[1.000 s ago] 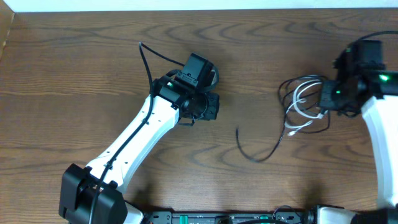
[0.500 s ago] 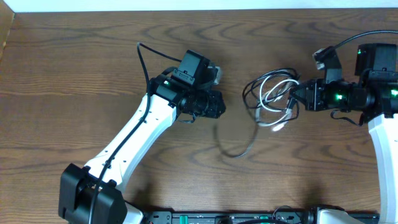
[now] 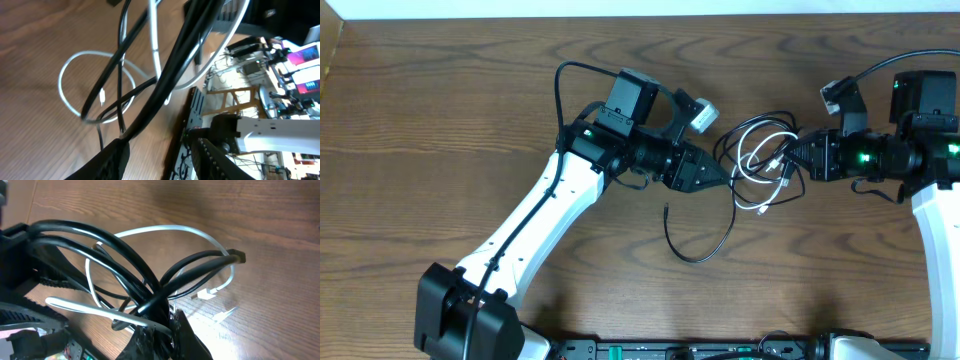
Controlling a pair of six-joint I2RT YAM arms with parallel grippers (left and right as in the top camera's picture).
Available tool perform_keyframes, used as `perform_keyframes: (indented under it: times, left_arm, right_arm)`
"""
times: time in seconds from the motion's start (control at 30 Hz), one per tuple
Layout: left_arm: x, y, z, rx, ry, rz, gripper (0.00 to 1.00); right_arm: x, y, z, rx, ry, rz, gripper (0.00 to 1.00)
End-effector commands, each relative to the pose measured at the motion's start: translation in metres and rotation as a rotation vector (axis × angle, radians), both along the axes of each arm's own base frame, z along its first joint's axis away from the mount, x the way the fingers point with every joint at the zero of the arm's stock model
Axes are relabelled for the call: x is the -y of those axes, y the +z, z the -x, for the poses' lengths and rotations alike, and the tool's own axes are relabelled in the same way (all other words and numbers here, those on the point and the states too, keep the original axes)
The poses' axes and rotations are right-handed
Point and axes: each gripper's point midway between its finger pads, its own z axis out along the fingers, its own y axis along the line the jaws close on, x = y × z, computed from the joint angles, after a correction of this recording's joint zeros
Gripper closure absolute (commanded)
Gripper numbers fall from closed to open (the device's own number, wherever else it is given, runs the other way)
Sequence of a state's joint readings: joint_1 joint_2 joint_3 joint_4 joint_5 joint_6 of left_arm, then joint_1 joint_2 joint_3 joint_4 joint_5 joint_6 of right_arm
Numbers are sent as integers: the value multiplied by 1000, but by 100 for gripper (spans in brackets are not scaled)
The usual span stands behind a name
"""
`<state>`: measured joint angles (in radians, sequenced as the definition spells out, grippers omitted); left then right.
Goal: Untangle cables
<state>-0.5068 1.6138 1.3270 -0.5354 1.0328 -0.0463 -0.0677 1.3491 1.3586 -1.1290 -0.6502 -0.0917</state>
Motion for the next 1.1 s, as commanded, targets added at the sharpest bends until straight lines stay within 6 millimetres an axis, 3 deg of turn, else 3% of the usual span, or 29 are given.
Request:
perform_keyframes:
  times: [0.0, 0.17, 0.33, 0.57, 1.07]
  left_arm:
    - [5, 23, 4, 66, -54, 85, 55]
    - [11, 35, -12, 173, -36, 127, 54]
    - [4, 19, -39, 224, 103, 10, 51]
    - [-6, 7, -60, 243, 227, -89, 50]
    - [12, 0, -49, 248, 188, -97, 50]
  right_arm:
    - [-3, 7, 3, 13, 17, -9, 99]
    - [-6, 4, 13, -35, 22, -22, 99]
    - [-7, 3, 17, -56, 26, -31, 99]
    - [-9, 5, 18, -56, 33, -49, 99]
    - [-30, 24, 25, -36, 110, -198, 99]
